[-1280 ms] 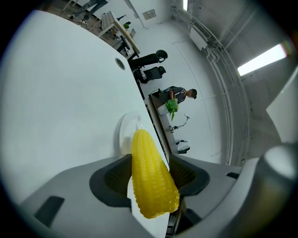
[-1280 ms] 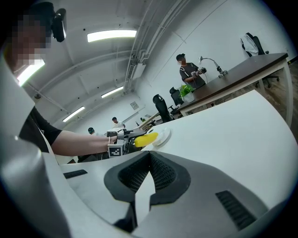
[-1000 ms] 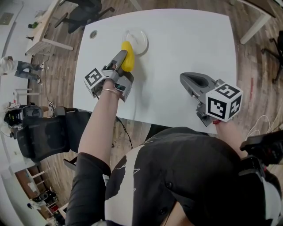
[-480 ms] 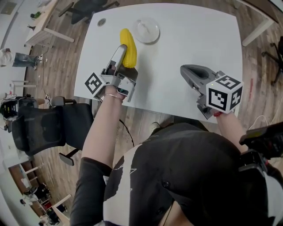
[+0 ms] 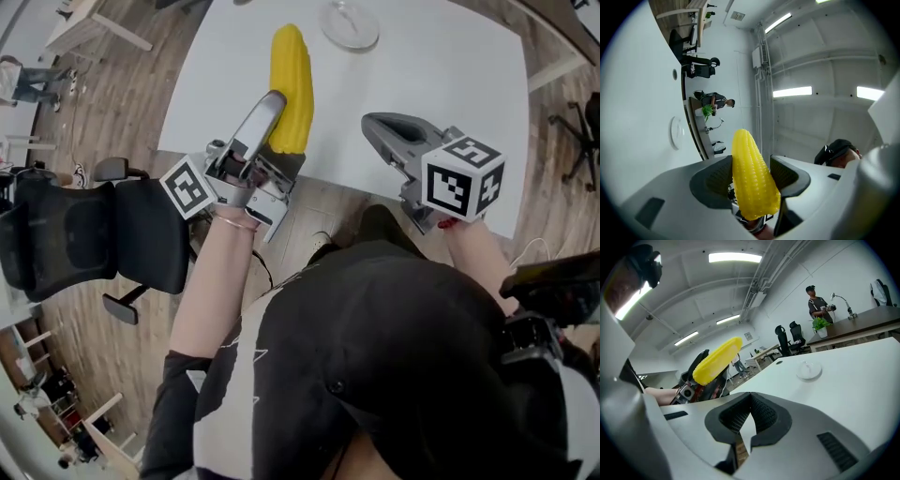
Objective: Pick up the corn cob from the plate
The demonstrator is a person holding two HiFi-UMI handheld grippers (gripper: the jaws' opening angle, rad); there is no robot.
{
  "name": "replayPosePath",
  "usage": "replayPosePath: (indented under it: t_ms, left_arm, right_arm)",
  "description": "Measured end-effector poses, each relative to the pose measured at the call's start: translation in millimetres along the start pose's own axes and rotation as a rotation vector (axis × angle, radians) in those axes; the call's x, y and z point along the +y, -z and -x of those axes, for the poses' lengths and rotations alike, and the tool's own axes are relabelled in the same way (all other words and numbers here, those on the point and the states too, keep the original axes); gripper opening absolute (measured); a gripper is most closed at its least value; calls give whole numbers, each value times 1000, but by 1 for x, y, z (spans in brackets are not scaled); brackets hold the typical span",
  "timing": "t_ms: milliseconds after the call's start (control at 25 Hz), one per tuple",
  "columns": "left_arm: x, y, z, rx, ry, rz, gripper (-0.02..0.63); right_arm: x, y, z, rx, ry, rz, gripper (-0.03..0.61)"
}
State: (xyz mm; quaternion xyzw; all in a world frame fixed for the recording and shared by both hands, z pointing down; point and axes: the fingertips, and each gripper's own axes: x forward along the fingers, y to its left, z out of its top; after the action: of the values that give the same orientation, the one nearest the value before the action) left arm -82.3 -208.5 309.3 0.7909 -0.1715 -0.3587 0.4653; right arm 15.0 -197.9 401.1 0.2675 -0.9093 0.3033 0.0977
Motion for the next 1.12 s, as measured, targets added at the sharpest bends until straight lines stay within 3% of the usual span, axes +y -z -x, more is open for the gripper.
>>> replayPosePath:
  t_ms: [320, 640, 840, 1120]
  left_arm:
    - [-32, 4, 57, 60, 32, -6, 255]
    - [-60, 10, 147, 206, 68, -61, 255]
    - [-55, 16, 150, 242, 72, -31, 255]
    - [-49, 16, 156, 226, 64, 14, 255]
  right_arm:
    - [67, 18, -34, 1, 21, 55, 14]
    - [135, 54, -69, -27, 87, 61, 14]
    - [126, 58, -62, -10, 117, 41, 14]
    - [112, 61, -32, 31, 186, 48, 14]
